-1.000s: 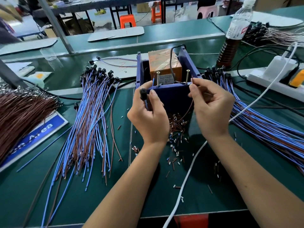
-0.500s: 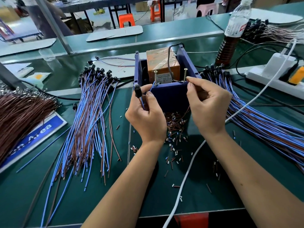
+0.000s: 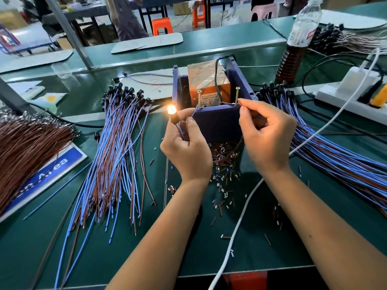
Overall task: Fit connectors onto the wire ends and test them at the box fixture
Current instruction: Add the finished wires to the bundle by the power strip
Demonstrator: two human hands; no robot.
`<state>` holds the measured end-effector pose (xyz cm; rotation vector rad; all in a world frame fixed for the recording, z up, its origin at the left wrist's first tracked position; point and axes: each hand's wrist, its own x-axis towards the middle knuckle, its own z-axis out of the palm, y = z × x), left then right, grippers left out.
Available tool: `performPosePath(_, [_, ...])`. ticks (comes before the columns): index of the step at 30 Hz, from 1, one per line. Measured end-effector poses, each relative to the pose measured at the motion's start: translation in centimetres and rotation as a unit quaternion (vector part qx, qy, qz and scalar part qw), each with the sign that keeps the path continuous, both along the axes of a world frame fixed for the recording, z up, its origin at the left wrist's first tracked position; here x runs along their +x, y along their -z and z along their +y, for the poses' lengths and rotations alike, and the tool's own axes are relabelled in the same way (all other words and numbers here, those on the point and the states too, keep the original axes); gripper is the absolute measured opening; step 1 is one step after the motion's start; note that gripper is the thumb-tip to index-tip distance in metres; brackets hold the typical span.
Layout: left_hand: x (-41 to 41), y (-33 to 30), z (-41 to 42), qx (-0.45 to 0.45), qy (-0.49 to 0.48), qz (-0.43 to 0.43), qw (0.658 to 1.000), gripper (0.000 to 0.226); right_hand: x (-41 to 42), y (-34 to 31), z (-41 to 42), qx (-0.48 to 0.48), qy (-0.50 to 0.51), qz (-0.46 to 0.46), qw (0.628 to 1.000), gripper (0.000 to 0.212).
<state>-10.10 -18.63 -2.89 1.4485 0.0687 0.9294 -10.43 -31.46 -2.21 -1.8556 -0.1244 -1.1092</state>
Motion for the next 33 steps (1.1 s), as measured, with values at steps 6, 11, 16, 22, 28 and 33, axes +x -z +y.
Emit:
performPosePath(6, [-0.1, -0.1, 0.0, 0.005, 0.003, 0.006, 1.000, 0.022, 0.1, 0.0, -0.1, 0.000, -0.002, -0.004, 1.000, 0.019])
performPosePath(11, [-0.2, -0.2, -0.2, 0.012, -0.008, 0.008, 1.000, 0.020, 0.0, -0.1, -0.1, 0.011, -0.011, 0.001, 1.000, 0.018])
performPosePath(16, [-0.6, -0.3, -0.3, 0.011, -0.003, 0.011, 1.000, 0.018, -0.5, -0.3, -0.9, 0.046, -0.011, 0.021, 0.999, 0.017])
performPosePath(22, [-2.1, -1.9, -1.7, 0.007, -0.040, -0.046, 0.998, 0.019, -1.8, -0.7, -4.0, 0.113, -0.002, 0.041, 0.993, 0.013])
performPosePath(28, [-2.6, -4.7, -9.2, 0.128, 0.265, 0.160, 0.942, 0.019, -3.7, -1.4, -9.4, 0.141, 0.062, 0.068, 0.986, 0.005])
performPosePath(33, [-1.5, -3.8, -18.2, 0.156, 0.494, 0.374, 0.769, 0.027, -6.2, -2.0, -15.7, 0.222, 0.157, 0.079, 0.959, 0.008])
